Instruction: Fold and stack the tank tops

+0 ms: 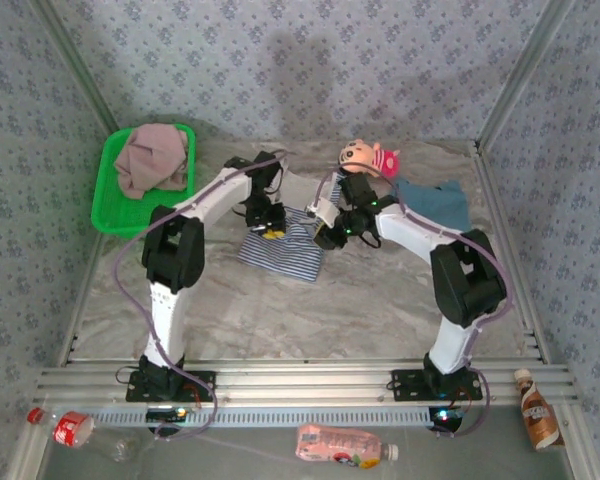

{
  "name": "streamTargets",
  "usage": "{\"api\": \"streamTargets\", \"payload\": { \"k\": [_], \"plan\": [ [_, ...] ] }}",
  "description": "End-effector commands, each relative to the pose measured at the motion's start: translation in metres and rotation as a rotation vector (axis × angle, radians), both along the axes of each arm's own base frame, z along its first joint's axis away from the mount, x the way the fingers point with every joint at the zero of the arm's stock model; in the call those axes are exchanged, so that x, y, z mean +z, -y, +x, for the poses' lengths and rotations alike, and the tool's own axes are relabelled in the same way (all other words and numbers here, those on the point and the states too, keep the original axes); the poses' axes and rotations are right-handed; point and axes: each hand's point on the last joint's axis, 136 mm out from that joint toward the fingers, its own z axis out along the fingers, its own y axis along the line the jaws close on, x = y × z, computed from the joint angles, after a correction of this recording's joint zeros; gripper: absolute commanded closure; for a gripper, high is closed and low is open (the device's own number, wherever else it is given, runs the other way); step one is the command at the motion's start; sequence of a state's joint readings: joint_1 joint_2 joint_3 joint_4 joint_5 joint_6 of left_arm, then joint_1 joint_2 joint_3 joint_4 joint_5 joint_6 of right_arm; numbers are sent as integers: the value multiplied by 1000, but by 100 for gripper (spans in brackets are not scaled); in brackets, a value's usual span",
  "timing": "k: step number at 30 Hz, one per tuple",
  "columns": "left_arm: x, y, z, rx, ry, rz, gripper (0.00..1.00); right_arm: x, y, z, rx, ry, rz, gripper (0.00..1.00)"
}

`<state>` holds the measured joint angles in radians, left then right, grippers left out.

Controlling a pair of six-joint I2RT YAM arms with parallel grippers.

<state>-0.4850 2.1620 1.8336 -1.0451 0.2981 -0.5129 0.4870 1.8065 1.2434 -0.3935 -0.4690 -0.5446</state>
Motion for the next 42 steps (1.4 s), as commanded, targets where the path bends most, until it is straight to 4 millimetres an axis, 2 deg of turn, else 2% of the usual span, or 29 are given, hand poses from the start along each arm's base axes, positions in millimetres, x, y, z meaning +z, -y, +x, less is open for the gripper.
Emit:
{"api": "streamTargets", "payload": {
  "k": [1,6,7,11,18,21,24,27,31,34,36,38,40,42],
  "plan": [
    [-7,7,13,-17,20,-34,82,-18,-5,-1,56,-41,-43,74],
    [-21,6,36,-11,44,-22,83,-31,-8,33,5,-34,-113,74],
    [-29,3,37,-4,28,-13,83,-32,-8,40,-17,-24,-120,74],
    [-27,-3,62,25,69,-14,83,-38,-5,64,-86,-40,-146,75],
    [-34,-20,79,46,69,17,82,-54,4,81,-110,-12,-278,77],
    [-31,-26,85,63,78,13,80,-60,15,82,-80,13,-336,77],
    [-20,-31,92,65,102,8,75,-60,20,94,-104,73,-331,77],
    [-8,-38,95,63,119,27,70,-54,21,109,-126,131,-330,75],
    [16,-56,90,55,148,79,60,-15,16,123,-151,257,-247,65],
    [24,-76,69,60,121,131,55,11,14,112,-139,289,-185,56],
    [27,-89,52,82,103,146,53,24,5,93,-114,292,-113,52],
    [20,-99,29,105,65,151,52,32,-6,67,-74,298,-48,48],
    [15,-110,10,124,39,159,51,32,-18,38,-17,311,-22,43],
    [6,-119,-8,146,8,157,51,19,-28,3,57,305,-24,41]
  ]
}}
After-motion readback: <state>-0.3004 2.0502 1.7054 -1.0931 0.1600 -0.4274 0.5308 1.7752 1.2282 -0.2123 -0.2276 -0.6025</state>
